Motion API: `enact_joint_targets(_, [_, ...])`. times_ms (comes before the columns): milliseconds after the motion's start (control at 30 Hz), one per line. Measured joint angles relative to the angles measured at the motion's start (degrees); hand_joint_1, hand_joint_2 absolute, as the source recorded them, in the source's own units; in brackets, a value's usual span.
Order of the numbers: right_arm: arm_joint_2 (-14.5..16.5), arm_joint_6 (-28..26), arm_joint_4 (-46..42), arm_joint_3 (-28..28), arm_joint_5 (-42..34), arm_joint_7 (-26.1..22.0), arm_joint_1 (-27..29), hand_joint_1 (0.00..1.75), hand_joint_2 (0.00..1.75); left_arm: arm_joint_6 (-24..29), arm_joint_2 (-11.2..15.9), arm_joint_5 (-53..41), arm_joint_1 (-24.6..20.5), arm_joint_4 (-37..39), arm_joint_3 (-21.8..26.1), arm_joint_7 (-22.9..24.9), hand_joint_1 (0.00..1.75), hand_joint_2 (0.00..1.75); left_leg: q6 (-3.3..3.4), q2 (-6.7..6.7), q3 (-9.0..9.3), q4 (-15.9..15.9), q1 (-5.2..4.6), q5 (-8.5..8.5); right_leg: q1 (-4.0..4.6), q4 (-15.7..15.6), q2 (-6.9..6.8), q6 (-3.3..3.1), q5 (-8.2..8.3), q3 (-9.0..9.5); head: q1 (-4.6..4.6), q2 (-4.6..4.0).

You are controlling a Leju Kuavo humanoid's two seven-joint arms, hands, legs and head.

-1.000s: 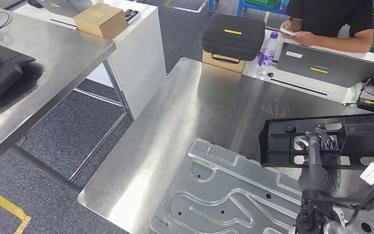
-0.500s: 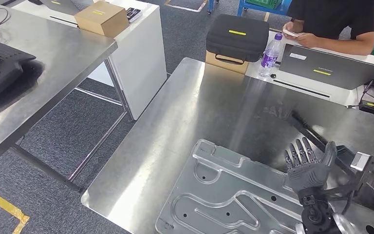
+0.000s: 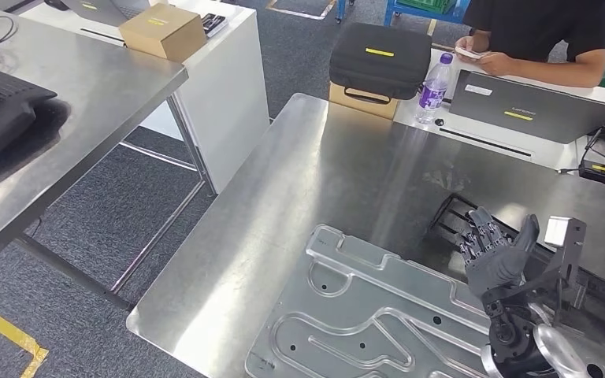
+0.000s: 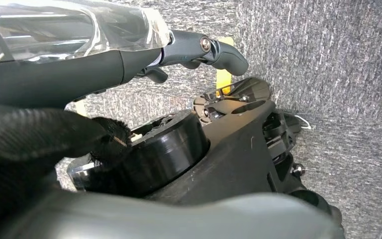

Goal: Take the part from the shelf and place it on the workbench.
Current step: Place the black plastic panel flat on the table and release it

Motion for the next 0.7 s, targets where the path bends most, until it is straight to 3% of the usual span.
enact_joint_targets(400, [-0.4, 2.3, 1.0, 2.3, 2.0, -1.8, -0.1, 0.0, 0.0, 0.1, 0.0, 0.9, 0.3, 0.0, -0.4, -0.1, 0.0, 0.0, 0.01, 0.0, 0.0, 0.0, 0.1, -0.01, 0.08, 0.0, 0.02, 0.01, 0.02, 0.02, 0.0, 0.0])
enact_joint_targets(533, [-0.4, 3.0, 1.0, 2.7, 3.4, -2.2, 0.0, 0.0, 0.0, 1.1, 0.0, 1.0, 0.3, 0.0, -0.6, 0.4, 0.0, 0.0, 0.62, 0.08, 0.68, -0.8, 0.29, 0.91, 0.05, -0.1, 0.04, 0.92, 0.18, 0.13, -0.01, 0.0])
enact_joint_targets(600, [-0.4, 3.4, 0.9, 2.9, 4.5, -2.4, 0.2, 0.0, 0.0, 1.4, -0.1, 1.2, 0.2, 0.0, -0.6, 0.8, 0.0, 0.0, 0.78, 0.27, 1.4, -1.9, 0.9, 1.74, 0.0, 3.2, 0.06, 1.6, -2.45, -1.04, -0.03, 0.0])
enact_joint_targets(667, [-0.3, 3.7, 0.9, 3.2, 5.8, -2.8, 0.4, 0.0, 0.0, 1.4, -0.1, 1.5, 0.2, 0.0, -0.7, 0.9, 0.0, 0.0, 0.83, 0.44, 1.51, -2.1, 1.26, 1.95, -0.65, 10.8, 0.01, 2.46, -6.57, -4.03, -0.03, 0.0])
enact_joint_targets(700, [-0.2, 3.7, 0.9, 3.3, 6.4, -3.0, 0.6, 0.0, 0.0, 1.3, -0.1, 1.7, 0.2, 0.0, -0.7, 0.9, 0.0, 0.0, 0.75, 0.48, 1.51, -2.1, 1.47, 1.96, -1.07, 14.3, -0.02, 2.92, -7.89, -5.38, -0.03, 0.0])
